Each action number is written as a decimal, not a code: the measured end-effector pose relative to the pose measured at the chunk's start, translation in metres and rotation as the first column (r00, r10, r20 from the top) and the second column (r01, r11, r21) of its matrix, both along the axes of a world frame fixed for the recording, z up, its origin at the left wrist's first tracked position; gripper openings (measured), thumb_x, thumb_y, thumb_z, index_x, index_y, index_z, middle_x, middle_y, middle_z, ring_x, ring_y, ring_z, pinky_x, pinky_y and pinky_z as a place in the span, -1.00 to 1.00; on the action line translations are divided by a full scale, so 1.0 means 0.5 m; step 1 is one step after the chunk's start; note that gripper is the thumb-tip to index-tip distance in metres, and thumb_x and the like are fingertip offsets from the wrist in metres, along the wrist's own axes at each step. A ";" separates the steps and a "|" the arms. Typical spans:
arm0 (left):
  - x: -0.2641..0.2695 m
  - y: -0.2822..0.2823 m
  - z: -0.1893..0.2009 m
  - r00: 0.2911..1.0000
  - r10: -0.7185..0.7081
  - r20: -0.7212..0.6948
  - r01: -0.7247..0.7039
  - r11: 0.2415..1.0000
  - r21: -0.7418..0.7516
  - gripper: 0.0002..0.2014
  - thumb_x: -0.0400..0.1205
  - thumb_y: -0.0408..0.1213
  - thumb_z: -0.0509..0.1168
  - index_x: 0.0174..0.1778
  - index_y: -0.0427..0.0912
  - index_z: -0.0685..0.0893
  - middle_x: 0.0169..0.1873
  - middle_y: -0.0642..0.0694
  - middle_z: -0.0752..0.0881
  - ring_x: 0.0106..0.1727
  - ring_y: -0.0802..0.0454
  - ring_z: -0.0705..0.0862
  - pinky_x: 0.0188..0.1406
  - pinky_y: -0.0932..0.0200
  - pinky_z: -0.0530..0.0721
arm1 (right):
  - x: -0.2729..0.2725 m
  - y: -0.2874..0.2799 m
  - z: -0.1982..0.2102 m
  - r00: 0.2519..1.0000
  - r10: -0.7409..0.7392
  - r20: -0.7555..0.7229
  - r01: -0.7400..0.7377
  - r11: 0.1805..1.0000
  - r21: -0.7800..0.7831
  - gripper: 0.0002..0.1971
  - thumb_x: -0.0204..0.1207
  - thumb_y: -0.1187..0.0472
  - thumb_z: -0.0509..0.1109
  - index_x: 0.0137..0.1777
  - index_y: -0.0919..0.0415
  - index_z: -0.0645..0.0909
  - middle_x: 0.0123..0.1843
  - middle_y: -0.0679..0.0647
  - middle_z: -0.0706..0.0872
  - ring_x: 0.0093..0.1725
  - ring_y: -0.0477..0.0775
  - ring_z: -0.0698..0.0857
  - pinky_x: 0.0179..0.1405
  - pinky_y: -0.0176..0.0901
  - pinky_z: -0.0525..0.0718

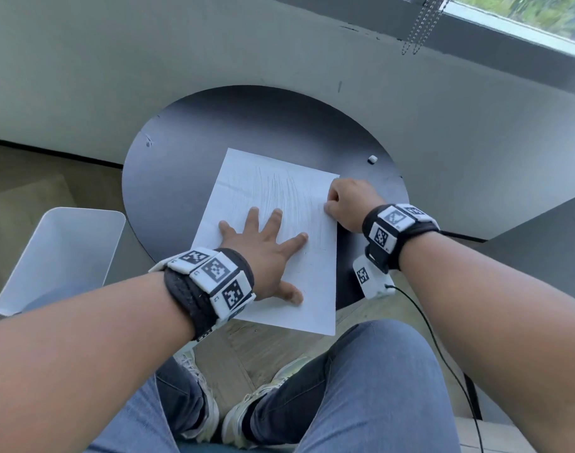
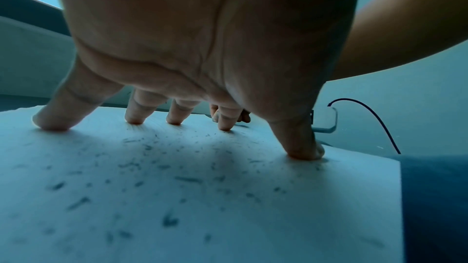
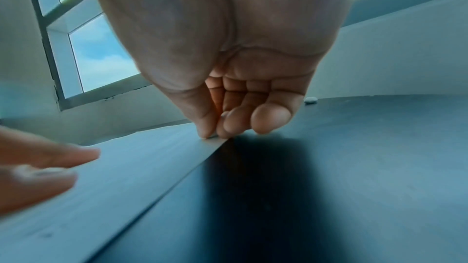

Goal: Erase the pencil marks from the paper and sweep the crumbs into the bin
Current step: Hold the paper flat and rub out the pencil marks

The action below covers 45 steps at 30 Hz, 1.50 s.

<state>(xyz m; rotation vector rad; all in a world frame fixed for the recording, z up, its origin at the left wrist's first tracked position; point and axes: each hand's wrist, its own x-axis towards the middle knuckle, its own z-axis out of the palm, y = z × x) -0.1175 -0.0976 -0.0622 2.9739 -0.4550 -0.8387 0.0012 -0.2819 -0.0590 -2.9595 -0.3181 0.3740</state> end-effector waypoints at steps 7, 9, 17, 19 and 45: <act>-0.010 0.002 -0.011 0.998 0.038 0.048 -0.037 0.999 -0.012 0.21 0.35 0.69 0.19 0.78 0.22 -0.22 0.80 -0.09 -0.26 0.77 -0.37 -0.23 0.50 -0.74 0.09 | -0.131 0.000 0.020 0.983 0.159 -0.089 -0.160 0.987 -0.008 -0.90 0.61 0.10 0.29 -0.09 0.10 0.54 -0.15 0.04 0.67 -0.12 0.15 0.63 -0.16 -0.01 0.64; -0.012 0.002 -0.013 0.998 0.041 0.049 -0.040 0.999 -0.020 0.23 0.35 0.69 0.19 0.79 0.17 -0.23 0.80 -0.09 -0.26 0.77 -0.37 -0.23 0.51 -0.73 0.09 | -0.194 -0.001 0.023 0.962 0.233 -0.143 -0.235 0.972 0.006 -0.87 0.64 0.07 0.28 -0.11 0.07 0.50 -0.19 0.00 0.65 -0.18 0.09 0.62 -0.22 -0.01 0.63; -0.013 -0.001 -0.012 0.999 0.029 0.040 -0.029 0.999 -0.017 0.23 0.38 0.67 0.18 0.79 0.14 -0.25 0.79 -0.10 -0.28 0.77 -0.39 -0.24 0.50 -0.75 0.10 | -0.077 -0.005 0.012 0.993 0.091 -0.077 -0.089 0.996 0.025 -0.91 0.62 0.10 0.28 -0.05 0.09 0.55 -0.12 0.02 0.67 -0.07 0.15 0.65 -0.08 0.05 0.69; -0.013 0.000 -0.011 0.999 0.033 0.034 -0.032 0.999 -0.016 0.23 0.37 0.68 0.18 0.79 0.15 -0.25 0.79 -0.10 -0.29 0.77 -0.39 -0.24 0.50 -0.75 0.10 | -0.032 -0.003 0.012 0.999 0.030 -0.042 -0.030 1.000 0.008 -0.92 0.63 0.15 0.28 -0.02 0.13 0.56 -0.09 0.03 0.67 -0.02 0.16 0.64 -0.08 0.03 0.66; -0.014 0.004 -0.017 0.998 0.036 0.044 -0.035 0.999 -0.020 0.24 0.36 0.70 0.14 0.80 0.15 -0.27 0.80 -0.09 -0.30 0.78 -0.34 -0.26 0.53 -0.74 0.03 | -0.105 0.009 0.024 0.994 0.028 -0.103 -0.030 0.999 -0.012 -0.91 0.66 0.13 0.26 0.01 0.12 0.55 -0.08 0.04 0.65 -0.03 0.15 0.63 -0.16 -0.04 0.57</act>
